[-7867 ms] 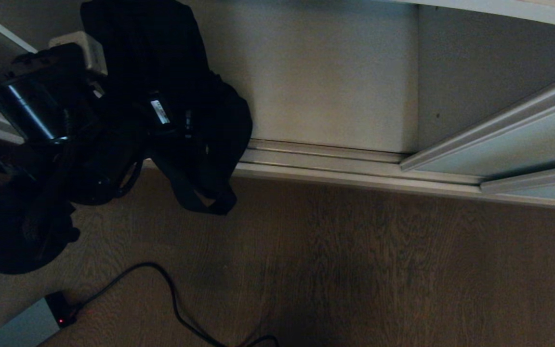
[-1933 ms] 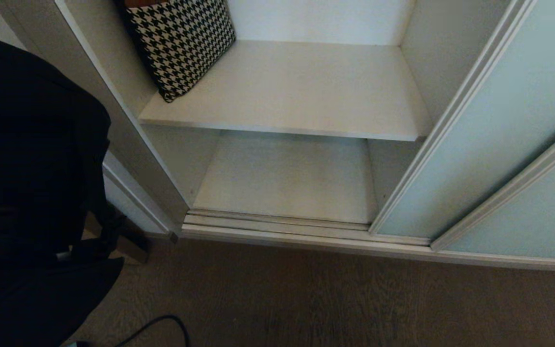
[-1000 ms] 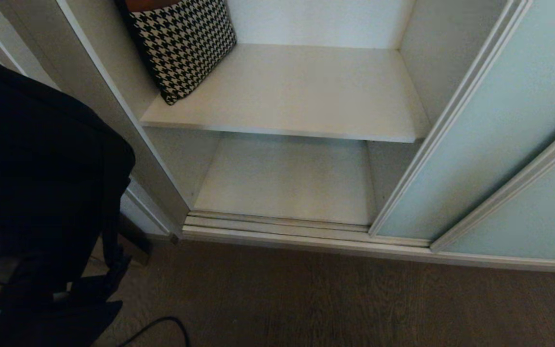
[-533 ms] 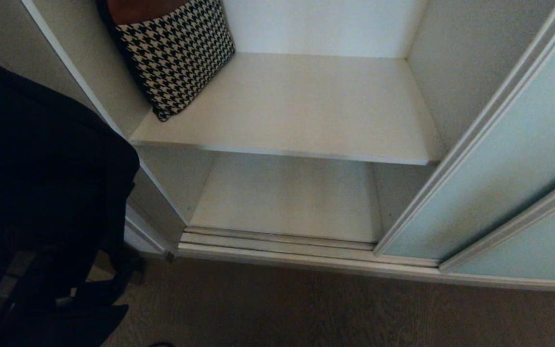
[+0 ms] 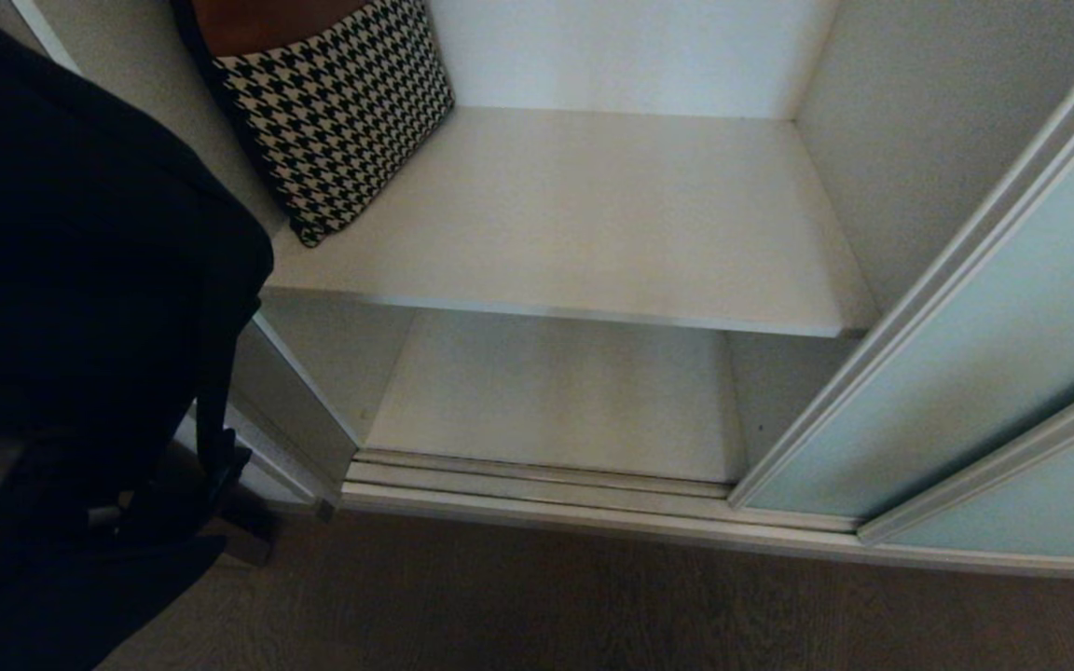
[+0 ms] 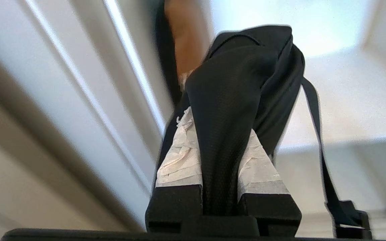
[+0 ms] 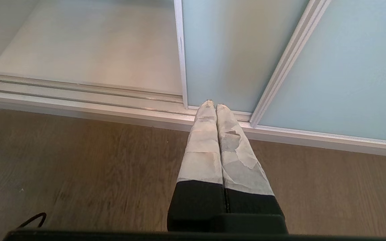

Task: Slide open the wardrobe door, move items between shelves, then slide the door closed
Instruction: Place the basket on the higher shelf

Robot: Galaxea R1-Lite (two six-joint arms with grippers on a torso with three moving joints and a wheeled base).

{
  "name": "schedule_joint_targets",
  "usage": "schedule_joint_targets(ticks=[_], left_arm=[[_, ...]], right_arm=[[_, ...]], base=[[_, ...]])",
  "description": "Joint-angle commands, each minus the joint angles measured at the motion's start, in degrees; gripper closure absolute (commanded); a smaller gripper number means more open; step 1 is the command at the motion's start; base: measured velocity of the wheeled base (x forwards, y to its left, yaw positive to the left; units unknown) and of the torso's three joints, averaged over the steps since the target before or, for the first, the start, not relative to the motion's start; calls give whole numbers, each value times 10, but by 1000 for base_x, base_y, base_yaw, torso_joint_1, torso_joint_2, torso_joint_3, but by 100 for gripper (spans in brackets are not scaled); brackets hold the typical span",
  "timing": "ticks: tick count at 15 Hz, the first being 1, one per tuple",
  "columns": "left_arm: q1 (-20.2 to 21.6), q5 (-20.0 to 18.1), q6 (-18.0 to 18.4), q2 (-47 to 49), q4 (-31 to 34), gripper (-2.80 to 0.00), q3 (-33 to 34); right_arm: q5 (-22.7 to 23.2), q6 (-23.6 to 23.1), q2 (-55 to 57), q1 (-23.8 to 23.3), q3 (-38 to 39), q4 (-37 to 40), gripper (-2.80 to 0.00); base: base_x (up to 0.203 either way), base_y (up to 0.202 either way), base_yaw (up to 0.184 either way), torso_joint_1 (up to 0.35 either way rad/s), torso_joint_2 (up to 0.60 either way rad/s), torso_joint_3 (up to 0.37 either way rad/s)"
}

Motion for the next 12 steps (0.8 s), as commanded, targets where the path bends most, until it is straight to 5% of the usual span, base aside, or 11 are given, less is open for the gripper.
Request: schedule_joint_targets(ticks=[1,8,12], left_arm=[[0,-4,-3,59,-1,0,-52],[-2,-12,-55,227,-32,0,-162],[-25,-13,-73,346,-59,0,-278]], right_arm=[[0,0,0,0,1,0,0],[0,0,0,0,1,0,0],[0,0,0,0,1,0,0]], base=[[0,0,0,0,0,0],[0,0,0,0,0,0],[0,0,0,0,0,0]])
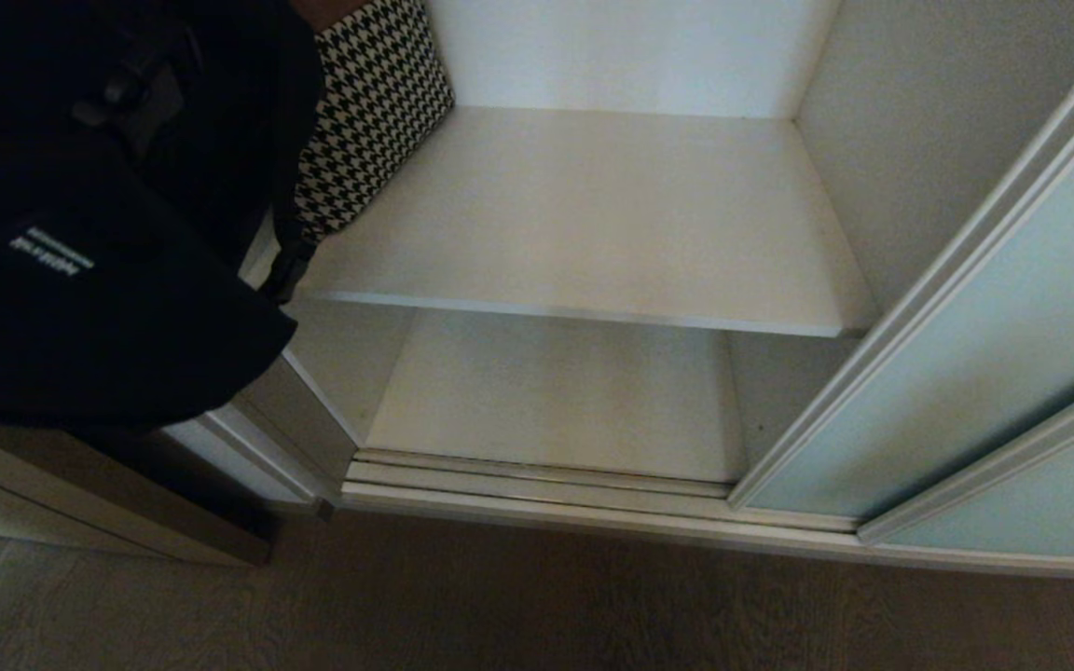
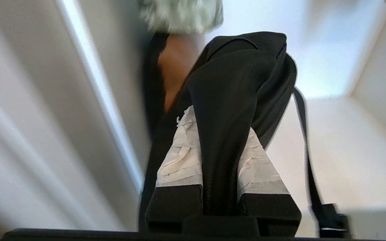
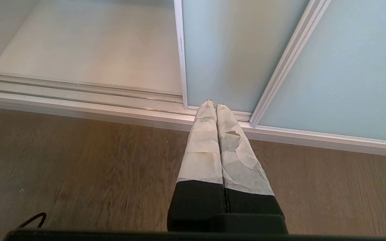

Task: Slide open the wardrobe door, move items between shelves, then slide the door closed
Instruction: Place the basket on the higher shelf

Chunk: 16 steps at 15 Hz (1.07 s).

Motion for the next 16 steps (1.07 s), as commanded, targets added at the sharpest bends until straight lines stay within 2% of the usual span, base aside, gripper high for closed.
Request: schedule_joint_targets(ticks=[1,3,6,12,16], left_arm=[[-25,0,-1,103,-2,0,-75],[-50,3,-1,159,-11,0,-127],[-81,9,0,225,-54,0,-153],[-110,33,1,369,-258,0,-163],[-110,34,-33,421,-338,0,-169]], right_arm=[[0,0,0,0,1,0,0],[0,0,0,0,1,0,0],[0,0,0,0,1,0,0],[0,0,0,0,1,0,0],[0,0,0,0,1,0,0]], base=[[0,0,0,0,0,0],[0,0,0,0,0,0],[0,0,0,0,0,0],[0,0,0,0,0,0],[0,0,0,0,0,0]])
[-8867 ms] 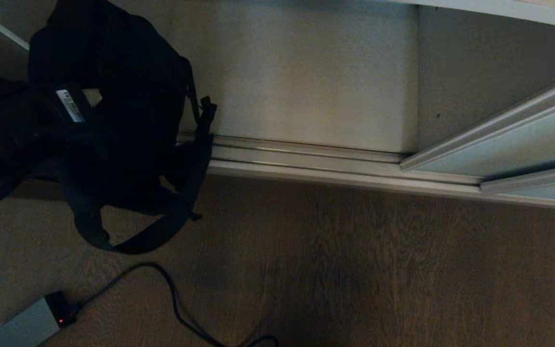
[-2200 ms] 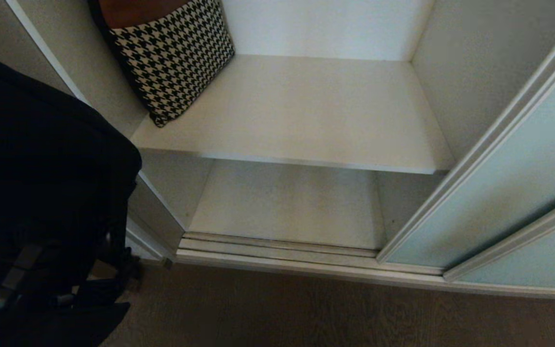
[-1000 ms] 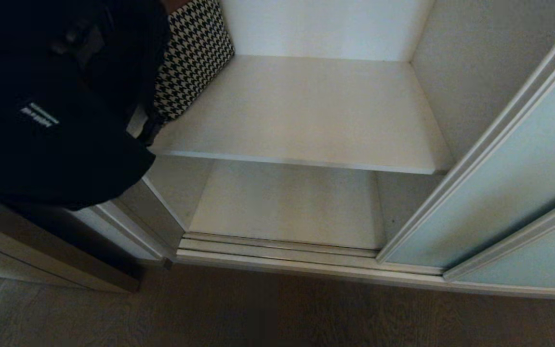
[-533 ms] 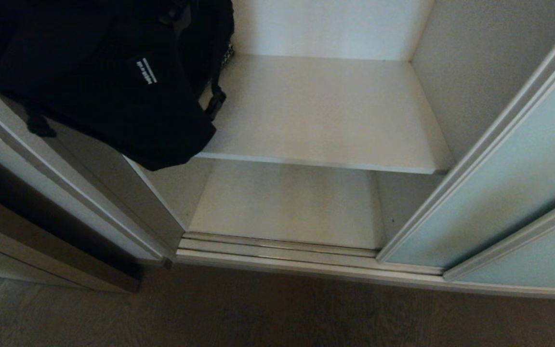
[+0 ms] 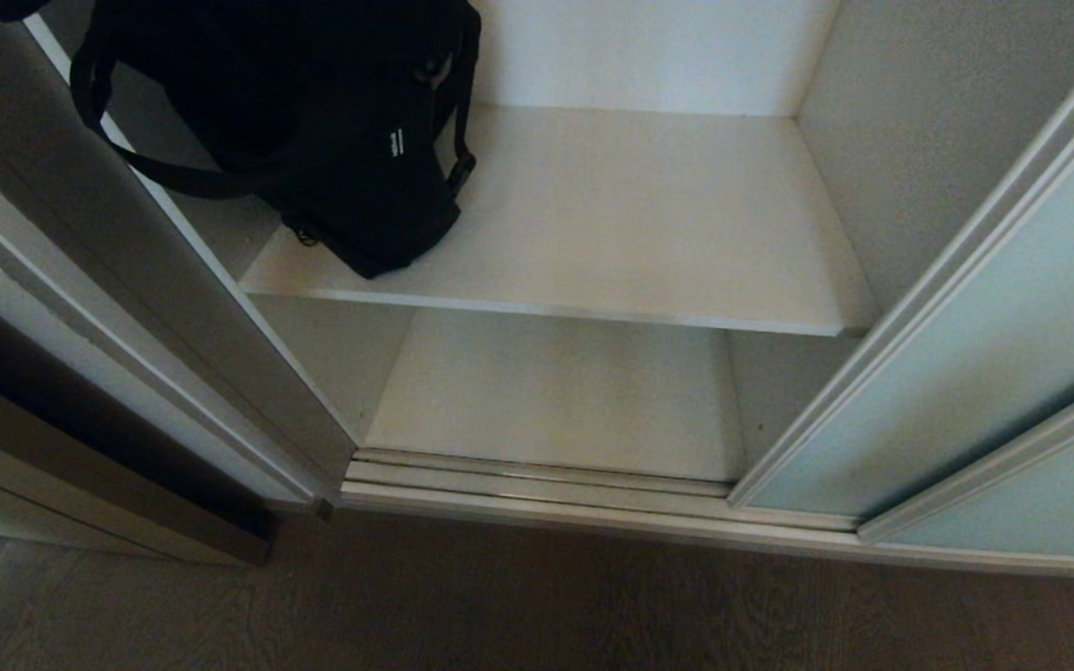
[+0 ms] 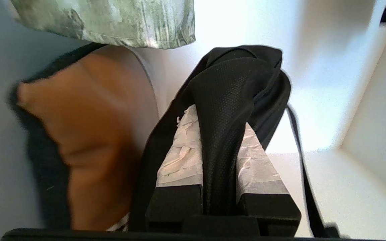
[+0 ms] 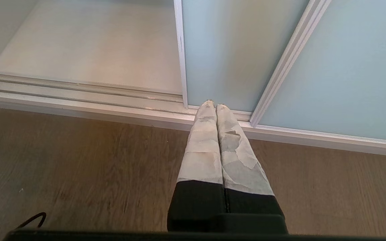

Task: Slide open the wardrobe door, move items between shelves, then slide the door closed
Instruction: Place the basket on the higher shelf

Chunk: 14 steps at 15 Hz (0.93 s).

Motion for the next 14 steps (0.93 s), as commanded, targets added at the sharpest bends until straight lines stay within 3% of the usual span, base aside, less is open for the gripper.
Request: schedule_joint_targets(ticks=[1,3,7,11,14], left_arm=[[0,5,-14,48,-25,0,-1],[0,39,-33,73,-34,0,0],[-15,105,-38,104,-59,0,1],[-39,120,-40,126,-63,0,1],[-59,152,-40,142,-74,0,0]], right_arm=[[0,0,0,0,1,0,0],[0,0,0,0,1,0,0],[0,0,0,0,1,0,0],[0,0,0,0,1,0,0],[0,0,0,0,1,0,0]], base=[[0,0,0,0,0,0],[0,0,0,0,0,0],[0,0,0,0,0,0],[0,0,0,0,0,0],[0,0,0,0,0,0]])
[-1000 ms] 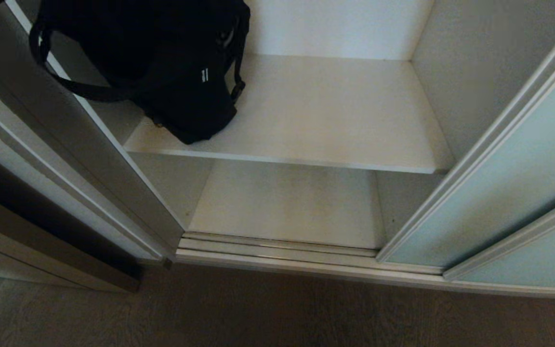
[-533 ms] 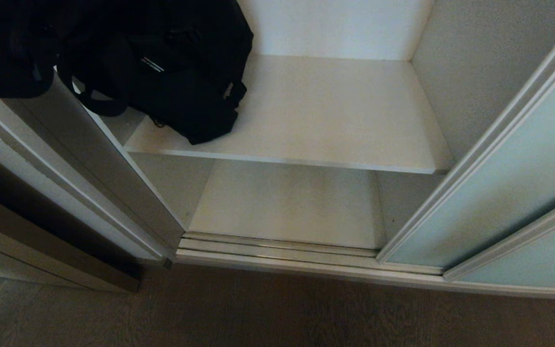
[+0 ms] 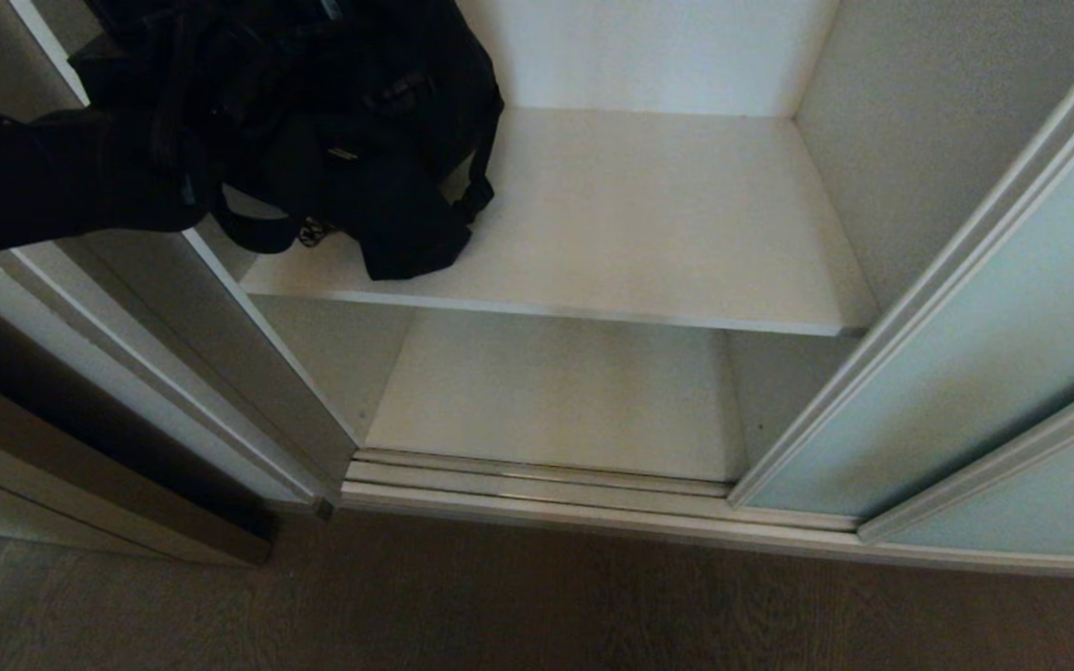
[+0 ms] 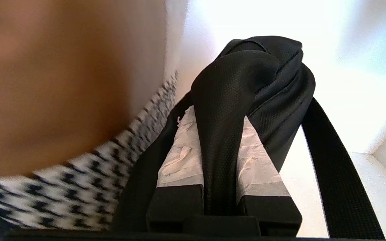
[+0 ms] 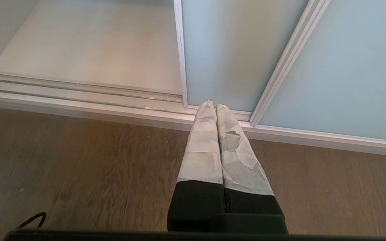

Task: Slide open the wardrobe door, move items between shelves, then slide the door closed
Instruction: Place the basket on the higher shelf

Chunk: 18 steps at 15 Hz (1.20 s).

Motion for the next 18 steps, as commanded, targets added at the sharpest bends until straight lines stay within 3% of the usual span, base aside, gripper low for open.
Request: schedule_joint_targets(ticks=[1,3,4,6,9,14,16,18], left_arm=[[-8,8,0,14,-4,0,-1],[-9,9,1,16,-4,0,-1],[-9,14,1,16,-11,-280,-1],[-9,34,1,12,-30,-280,-2],[-9,35,3,-10,-69,-280,-2],[-9,25,15,-57,-85,-280,-1],[-9,-9,21,-72,-85,-280,-1],[-10,-11,35,-83,-85,-280,1]], right_arm=[[0,0,0,0,1,0,0],[0,0,0,0,1,0,0],[0,0,0,0,1,0,0],[0,0,0,0,1,0,0],[0,0,0,0,1,0,0],[0,0,0,0,1,0,0],[0,0,0,0,1,0,0],[0,0,0,0,1,0,0]], base=[[0,0,0,0,0,0],[0,0,0,0,0,0],[0,0,0,0,0,0],[0,0,0,0,0,0],[0,0,0,0,0,0],[0,0,0,0,0,0],[0,0,0,0,0,0],[0,0,0,0,0,0]])
